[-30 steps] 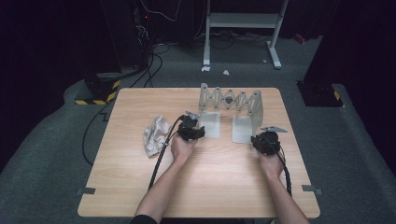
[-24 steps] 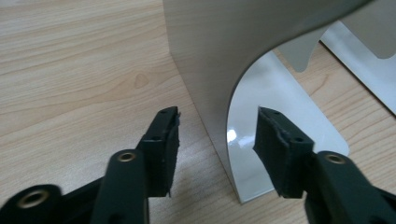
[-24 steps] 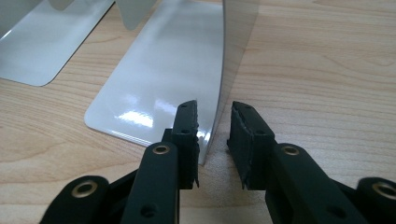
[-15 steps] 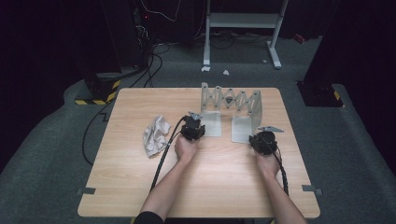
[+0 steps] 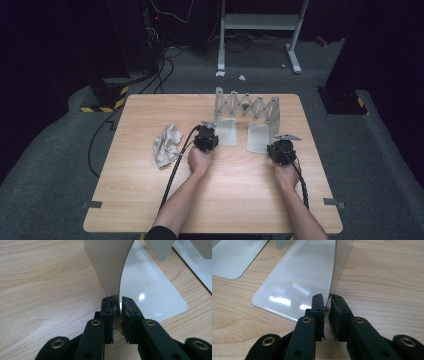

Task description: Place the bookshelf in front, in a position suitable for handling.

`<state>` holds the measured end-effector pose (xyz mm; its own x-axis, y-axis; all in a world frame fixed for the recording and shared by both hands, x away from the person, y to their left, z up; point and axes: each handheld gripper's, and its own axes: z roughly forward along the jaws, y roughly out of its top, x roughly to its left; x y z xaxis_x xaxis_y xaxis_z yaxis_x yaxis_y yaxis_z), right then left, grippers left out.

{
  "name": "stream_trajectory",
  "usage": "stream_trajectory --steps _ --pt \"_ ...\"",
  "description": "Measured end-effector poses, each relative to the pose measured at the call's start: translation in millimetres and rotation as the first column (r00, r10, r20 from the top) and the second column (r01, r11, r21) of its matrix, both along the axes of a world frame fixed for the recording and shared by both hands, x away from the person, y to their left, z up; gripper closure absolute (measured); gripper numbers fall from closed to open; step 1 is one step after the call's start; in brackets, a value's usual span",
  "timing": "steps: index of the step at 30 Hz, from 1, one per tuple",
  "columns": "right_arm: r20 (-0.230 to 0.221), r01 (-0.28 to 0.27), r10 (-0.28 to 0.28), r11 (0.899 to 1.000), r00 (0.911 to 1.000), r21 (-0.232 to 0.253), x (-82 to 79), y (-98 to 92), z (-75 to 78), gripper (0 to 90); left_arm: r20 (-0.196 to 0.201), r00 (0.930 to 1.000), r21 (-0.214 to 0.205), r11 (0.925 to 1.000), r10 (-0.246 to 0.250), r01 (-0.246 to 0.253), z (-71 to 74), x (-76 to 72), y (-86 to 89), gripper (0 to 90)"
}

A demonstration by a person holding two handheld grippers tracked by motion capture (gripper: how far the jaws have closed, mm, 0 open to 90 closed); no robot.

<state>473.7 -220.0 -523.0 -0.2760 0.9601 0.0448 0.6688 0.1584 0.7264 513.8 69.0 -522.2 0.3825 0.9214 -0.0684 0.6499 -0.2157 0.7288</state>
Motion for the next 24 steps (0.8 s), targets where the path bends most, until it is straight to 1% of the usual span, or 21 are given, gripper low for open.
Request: stream_trajectory --steps 7,10,13,18,19,24 --pt "-0.002 0.006 -0.006 1.000 1.0000 0.002 0.1 -1.2 0.1 82.4 -0.011 0.9998 -0.007 0.9998 0.018 -0.018 0.6 0.0 5.2 82.6" --pt "-0.002 0.006 -0.006 1.000 1.0000 0.001 -0.2 -1.0 0.2 82.7 -0.012 0.9997 -0.002 0.9998 0.020 -0.020 0.9 -0.7 7.0 83.5" --pt "-0.001 0.007 -0.007 1.000 1.0000 -0.003 -0.8 -0.4 0.2 82.9 -0.005 0.9999 0.014 0.9998 0.017 -0.017 0.8 -3.3 7.4 83.5" --pt "0.005 0.008 -0.008 1.000 1.0000 -0.002 -2.3 0.3 -0.4 83.1 0.002 0.9999 0.016 0.9998 0.015 -0.015 0.4 -8.3 10.1 83.7" --pt "0.004 0.009 -0.009 1.000 1.0000 -0.002 -3.3 1.2 -0.4 83.3 -0.003 0.9999 0.007 0.9998 0.016 -0.016 0.3 -10.7 12.7 83.8" --pt "0.006 0.002 -0.002 1.000 1.0000 -0.006 -4.8 2.6 -0.4 83.6 -0.001 0.9998 -0.005 0.9998 0.019 -0.019 -0.5 -16.9 17.3 84.1"
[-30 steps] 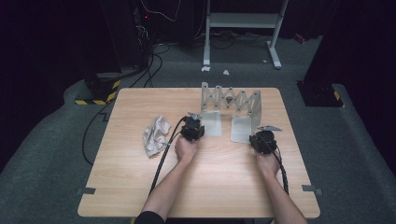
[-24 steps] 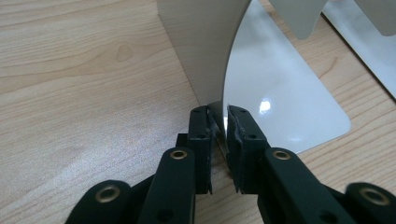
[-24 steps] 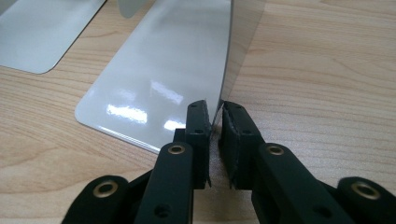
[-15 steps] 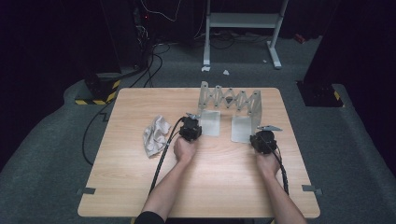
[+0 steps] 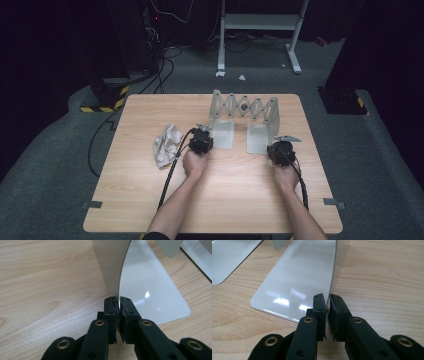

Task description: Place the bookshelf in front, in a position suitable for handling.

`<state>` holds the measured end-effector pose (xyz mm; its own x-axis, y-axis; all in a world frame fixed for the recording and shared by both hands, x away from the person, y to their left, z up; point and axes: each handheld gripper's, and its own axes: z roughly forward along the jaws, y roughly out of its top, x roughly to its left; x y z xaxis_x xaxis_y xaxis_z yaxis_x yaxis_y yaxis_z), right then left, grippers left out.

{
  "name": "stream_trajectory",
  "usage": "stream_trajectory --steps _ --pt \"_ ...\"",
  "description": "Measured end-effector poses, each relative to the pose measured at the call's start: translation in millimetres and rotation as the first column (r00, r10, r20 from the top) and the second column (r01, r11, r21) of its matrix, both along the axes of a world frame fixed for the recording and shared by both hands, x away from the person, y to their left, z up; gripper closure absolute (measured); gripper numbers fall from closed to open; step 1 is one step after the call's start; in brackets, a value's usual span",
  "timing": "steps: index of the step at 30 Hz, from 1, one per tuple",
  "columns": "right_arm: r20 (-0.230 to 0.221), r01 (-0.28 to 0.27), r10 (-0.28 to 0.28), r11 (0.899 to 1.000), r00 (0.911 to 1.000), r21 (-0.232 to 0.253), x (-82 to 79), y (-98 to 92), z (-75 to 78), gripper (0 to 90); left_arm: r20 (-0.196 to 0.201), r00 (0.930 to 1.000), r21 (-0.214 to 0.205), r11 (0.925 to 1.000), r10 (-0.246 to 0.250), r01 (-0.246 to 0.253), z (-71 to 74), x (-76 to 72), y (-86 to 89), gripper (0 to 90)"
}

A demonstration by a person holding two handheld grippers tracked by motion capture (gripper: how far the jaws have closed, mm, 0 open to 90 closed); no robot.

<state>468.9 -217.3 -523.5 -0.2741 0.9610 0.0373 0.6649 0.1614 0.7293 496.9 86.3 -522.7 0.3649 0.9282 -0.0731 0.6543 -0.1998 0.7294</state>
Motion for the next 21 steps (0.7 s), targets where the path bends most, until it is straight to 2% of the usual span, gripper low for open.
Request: stream_trajectory --steps 11,15,21 --pt "-0.007 -0.031 0.031 0.999 0.9995 0.004 -8.2 7.5 0.1 83.9 -0.012 0.9999 0.014 0.9999 0.001 -0.001 1.5 -18.2 15.3 84.4" --pt "-0.007 -0.055 0.055 0.998 0.9985 -0.007 -11.0 10.5 0.6 83.8 -0.011 0.9999 0.014 0.9999 0.004 -0.003 1.1 -27.0 23.3 84.6" --pt "-0.006 -0.079 0.079 0.997 0.9969 0.005 -15.1 13.5 -0.1 83.7 -0.012 0.9999 0.018 0.9998 0.002 -0.002 1.6 -35.4 29.3 84.4"
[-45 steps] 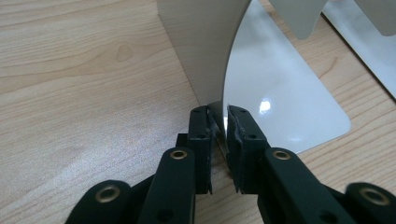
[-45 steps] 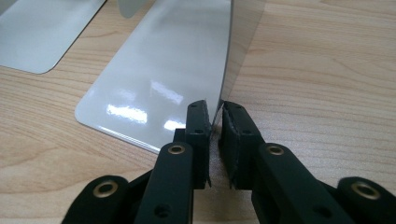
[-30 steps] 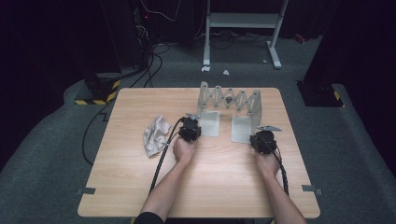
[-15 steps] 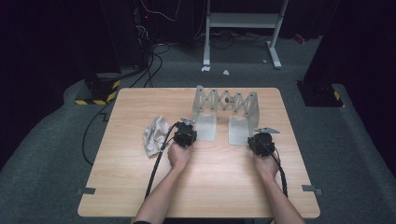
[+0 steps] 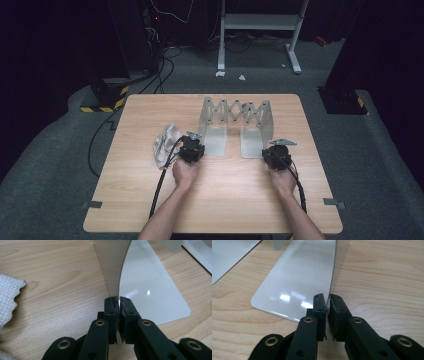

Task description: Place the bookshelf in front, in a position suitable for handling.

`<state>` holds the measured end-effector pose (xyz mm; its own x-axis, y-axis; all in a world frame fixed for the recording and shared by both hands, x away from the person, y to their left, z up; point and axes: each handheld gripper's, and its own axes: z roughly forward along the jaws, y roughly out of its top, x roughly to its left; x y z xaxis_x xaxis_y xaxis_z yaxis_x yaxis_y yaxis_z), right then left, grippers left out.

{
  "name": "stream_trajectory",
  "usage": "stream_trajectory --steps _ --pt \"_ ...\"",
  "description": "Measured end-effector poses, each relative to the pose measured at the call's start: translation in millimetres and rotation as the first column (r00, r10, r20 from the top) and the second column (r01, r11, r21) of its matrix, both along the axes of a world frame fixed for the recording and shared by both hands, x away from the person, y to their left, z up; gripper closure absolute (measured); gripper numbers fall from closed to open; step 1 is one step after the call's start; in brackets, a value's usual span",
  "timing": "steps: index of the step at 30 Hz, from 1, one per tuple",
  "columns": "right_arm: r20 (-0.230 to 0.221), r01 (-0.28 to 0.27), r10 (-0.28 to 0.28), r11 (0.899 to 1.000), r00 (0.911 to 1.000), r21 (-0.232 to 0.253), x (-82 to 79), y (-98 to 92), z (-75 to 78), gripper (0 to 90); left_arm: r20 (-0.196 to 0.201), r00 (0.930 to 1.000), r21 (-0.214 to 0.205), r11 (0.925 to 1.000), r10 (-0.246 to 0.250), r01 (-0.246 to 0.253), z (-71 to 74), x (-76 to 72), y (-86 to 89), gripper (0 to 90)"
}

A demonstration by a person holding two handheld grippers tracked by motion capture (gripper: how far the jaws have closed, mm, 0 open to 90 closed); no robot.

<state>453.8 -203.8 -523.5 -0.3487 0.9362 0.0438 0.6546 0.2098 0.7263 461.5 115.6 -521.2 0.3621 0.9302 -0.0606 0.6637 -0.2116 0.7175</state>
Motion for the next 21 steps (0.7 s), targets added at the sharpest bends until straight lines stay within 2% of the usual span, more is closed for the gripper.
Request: stream_trajectory --steps 21 --pt "-0.004 -0.078 0.078 0.997 0.9969 -0.004 -19.1 16.1 0.1 83.1 -0.003 0.9996 0.002 0.9996 0.029 -0.029 -0.5 -34.7 19.7 83.9"
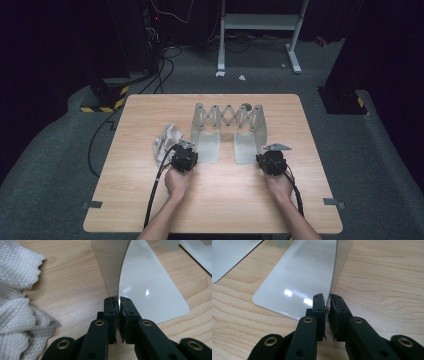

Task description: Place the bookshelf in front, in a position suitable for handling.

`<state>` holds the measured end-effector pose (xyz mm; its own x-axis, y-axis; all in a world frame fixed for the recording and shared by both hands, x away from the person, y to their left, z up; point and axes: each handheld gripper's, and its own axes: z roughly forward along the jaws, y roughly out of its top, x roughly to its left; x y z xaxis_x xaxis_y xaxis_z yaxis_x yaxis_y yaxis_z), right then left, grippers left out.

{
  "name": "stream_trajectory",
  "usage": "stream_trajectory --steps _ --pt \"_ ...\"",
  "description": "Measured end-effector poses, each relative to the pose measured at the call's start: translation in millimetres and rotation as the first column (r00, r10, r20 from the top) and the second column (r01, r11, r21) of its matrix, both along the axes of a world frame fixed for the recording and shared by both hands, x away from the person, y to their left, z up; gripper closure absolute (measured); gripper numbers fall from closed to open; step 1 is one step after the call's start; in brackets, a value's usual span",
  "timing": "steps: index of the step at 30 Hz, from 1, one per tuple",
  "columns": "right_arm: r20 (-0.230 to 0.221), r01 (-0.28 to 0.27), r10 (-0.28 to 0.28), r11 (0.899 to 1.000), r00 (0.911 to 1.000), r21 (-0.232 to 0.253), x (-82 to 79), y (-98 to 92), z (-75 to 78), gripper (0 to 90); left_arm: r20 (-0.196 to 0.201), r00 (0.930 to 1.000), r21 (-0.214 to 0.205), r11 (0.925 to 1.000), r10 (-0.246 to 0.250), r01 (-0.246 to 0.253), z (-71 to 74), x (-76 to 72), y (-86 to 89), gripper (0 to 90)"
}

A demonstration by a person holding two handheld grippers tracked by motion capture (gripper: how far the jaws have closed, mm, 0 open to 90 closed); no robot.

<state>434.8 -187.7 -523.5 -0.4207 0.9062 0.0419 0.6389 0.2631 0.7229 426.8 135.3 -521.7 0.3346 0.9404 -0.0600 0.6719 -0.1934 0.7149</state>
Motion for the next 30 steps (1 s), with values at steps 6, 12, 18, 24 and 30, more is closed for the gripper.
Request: stream_trajectory --steps 6,12,18,24,30 --pt "0.006 -0.019 0.019 1.000 0.9998 0.003 -7.0 3.7 -0.8 83.1 0.006 1.0000 -0.015 0.9999 0.005 -0.005 -1.2 -12.6 3.7 83.2" --pt "0.008 -0.039 0.039 0.999 0.9992 0.004 -14.1 6.7 -1.2 83.1 0.006 0.9999 -0.019 0.9998 0.010 -0.010 -1.4 -23.1 8.6 83.0" --pt "0.021 -0.055 0.054 0.998 0.9983 0.018 -25.5 9.5 -3.2 83.0 0.016 0.9997 -0.025 0.9996 0.016 -0.016 -2.6 -36.8 12.7 83.0" --pt "0.020 -0.062 0.061 0.998 0.9979 0.019 -30.1 12.6 -3.3 82.9 0.017 0.9997 -0.019 0.9997 0.017 -0.017 -2.6 -44.6 16.1 83.0" --pt "0.023 -0.074 0.074 0.997 0.9970 0.009 -31.2 13.7 -3.0 82.8 0.021 0.9996 -0.031 0.9993 0.021 -0.021 -3.6 -50.2 22.3 83.7"
